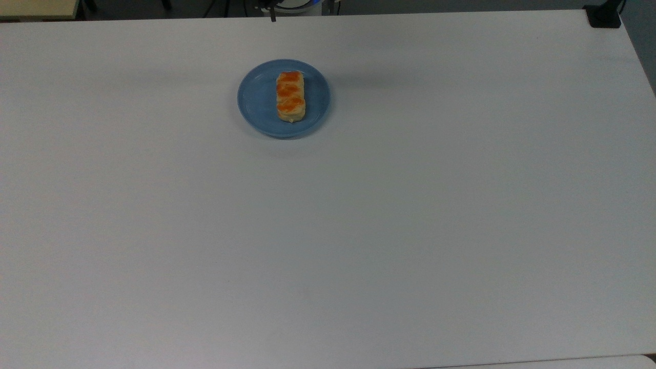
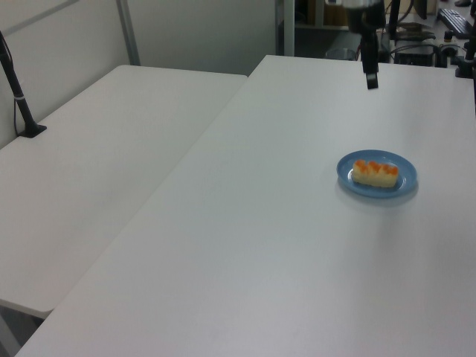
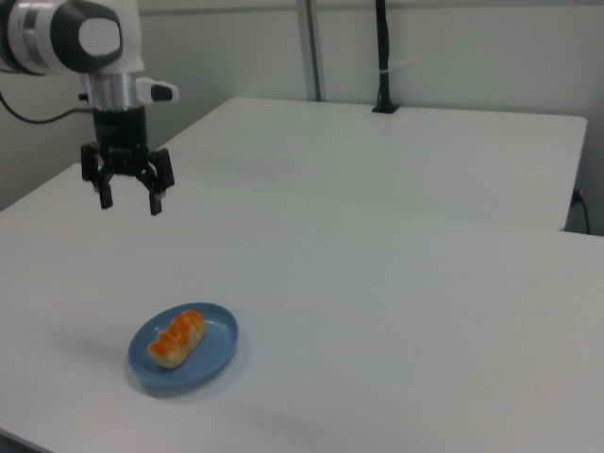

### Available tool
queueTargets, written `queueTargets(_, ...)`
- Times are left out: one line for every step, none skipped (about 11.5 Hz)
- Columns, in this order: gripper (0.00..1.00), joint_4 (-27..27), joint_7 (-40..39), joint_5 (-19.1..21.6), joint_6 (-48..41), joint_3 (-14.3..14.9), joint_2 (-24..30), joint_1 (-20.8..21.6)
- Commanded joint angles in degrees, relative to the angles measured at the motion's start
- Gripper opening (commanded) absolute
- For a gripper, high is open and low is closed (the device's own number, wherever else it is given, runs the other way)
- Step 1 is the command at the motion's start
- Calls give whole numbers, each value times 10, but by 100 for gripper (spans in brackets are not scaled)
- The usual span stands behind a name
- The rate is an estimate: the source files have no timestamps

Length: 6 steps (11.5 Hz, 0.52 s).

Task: Put the bread on the table
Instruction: 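Move the gripper down over the glazed bread roll on the blue plate, then close the gripper on the glazed bread roll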

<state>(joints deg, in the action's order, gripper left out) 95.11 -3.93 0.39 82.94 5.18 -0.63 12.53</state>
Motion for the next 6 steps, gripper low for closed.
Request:
queueTargets(100,110,4,-1,83,10,12,7)
queueTargets(100,163,4,-12,143,7,11,4)
queueTargets(100,208,5,-34,193,6,11,5)
queueTargets(100,246,5,-53,228,5,11,6)
queueTargets(100,278,5,-67,264,5,10,5)
queueTargets(100,299,5,-72,286,6,7,5)
